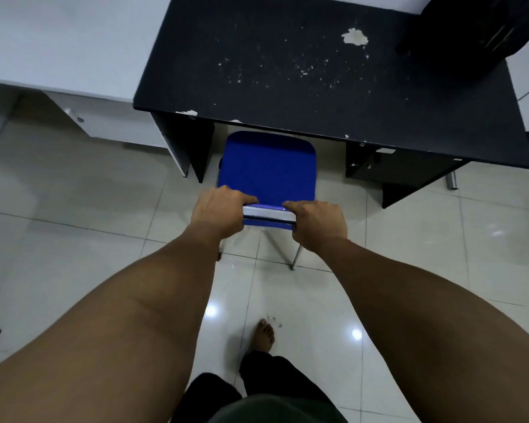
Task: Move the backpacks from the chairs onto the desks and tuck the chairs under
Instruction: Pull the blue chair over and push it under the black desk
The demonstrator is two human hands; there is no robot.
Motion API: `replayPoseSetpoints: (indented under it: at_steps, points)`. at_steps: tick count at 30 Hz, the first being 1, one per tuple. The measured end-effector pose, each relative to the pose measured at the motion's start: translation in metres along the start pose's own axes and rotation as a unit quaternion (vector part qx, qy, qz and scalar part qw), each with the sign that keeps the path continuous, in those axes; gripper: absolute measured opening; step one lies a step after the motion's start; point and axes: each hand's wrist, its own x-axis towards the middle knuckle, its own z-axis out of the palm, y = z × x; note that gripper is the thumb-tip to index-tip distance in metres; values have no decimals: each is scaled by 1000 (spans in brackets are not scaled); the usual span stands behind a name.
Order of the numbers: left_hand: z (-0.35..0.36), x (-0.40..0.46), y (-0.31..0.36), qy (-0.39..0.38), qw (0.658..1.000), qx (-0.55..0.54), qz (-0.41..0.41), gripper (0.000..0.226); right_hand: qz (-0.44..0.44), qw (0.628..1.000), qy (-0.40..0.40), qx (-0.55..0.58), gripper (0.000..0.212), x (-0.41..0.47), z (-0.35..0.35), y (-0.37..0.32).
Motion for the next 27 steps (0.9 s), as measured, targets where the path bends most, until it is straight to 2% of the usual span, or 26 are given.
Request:
replayPoseSetpoints:
  at_steps: [12,22,27]
  points:
    - [-8,52,-9,-5,1000,0,22,44,-8,1000,-1,6,47,48,-4,26]
    - [-17,111,-18,10,1000,-11,25,39,10,999,-35,-3,49,104,-13,50]
    - [-22,136,-28,8,999,-7,34,44,10,1000,-22,2,46,128,-13,58]
